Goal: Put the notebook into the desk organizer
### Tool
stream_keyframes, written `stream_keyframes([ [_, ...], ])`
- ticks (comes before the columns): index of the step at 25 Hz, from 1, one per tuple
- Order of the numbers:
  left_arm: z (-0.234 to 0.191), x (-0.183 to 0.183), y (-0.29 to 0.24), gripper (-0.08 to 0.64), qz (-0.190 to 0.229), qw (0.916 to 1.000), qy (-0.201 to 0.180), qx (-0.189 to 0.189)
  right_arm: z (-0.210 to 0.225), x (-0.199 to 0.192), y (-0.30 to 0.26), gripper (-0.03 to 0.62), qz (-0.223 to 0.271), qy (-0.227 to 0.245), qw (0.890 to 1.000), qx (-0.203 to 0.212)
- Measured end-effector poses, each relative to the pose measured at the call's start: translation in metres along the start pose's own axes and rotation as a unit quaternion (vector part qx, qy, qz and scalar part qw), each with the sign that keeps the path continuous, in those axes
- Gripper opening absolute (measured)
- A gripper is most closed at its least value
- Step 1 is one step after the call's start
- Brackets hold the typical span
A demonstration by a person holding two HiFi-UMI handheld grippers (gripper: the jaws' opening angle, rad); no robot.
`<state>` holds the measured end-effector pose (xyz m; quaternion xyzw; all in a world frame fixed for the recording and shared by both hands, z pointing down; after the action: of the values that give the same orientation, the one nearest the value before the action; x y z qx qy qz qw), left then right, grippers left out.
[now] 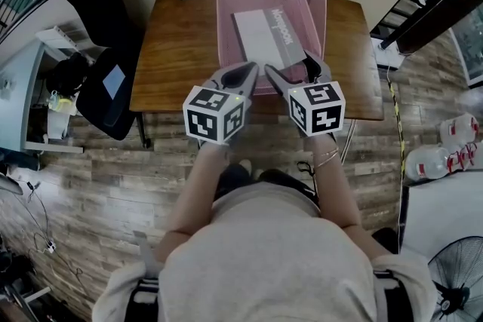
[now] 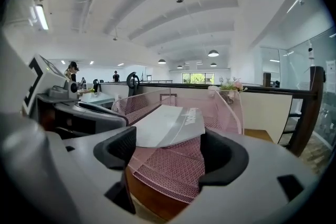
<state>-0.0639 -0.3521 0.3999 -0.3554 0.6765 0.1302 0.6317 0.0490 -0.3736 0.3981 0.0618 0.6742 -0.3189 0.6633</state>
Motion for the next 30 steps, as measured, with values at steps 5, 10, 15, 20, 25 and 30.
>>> stream_keyframes([
  [5, 0.001, -0.003, -0.002, 0.014, -0.009, 1.0, 0.002, -0.003, 0.001, -0.001, 0.001, 0.379, -0.001, 0.0, 1.0, -0.009],
  [10, 0.003, -0.002, -0.006, 0.014, -0.012, 0.9999, -0.004, -0.004, 0.002, -0.001, 0.003, 0.391, 0.009, 0.004, 1.0, -0.023],
  [15, 0.001, -0.002, -0.006, 0.014, -0.018, 0.9998, -0.011, 0.0, 0.003, 0.001, 0.006, 0.437, 0.021, 0.012, 0.999, -0.03],
  [20, 0.001, -0.001, -0.006, 0.014, -0.014, 0.9999, -0.008, 0.0, 0.004, 0.005, 0.01, 0.436, 0.032, 0.008, 0.999, -0.029],
  [25, 0.003, 0.004, -0.001, 0.014, 0.0, 0.9997, -0.022, 0.011, 0.0, 0.01, 0.019, 0.431, 0.05, 0.006, 0.999, -0.018],
  [30, 0.007, 0.015, 0.007, 0.014, 0.016, 0.9991, -0.038, 0.015, -0.009, 0.017, 0.028, 0.397, 0.067, 0.0, 0.998, 0.008],
])
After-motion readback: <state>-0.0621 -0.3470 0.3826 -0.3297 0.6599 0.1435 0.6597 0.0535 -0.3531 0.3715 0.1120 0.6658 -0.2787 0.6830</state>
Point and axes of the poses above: the fingertips, and each gripper's own axes: y backward along the fingers, z to its right, x out of its top, the point moved 5 cm from there along y, backward along the fingers, and after that the axes turned 6 degrees about -y, right-handed, at the moved point
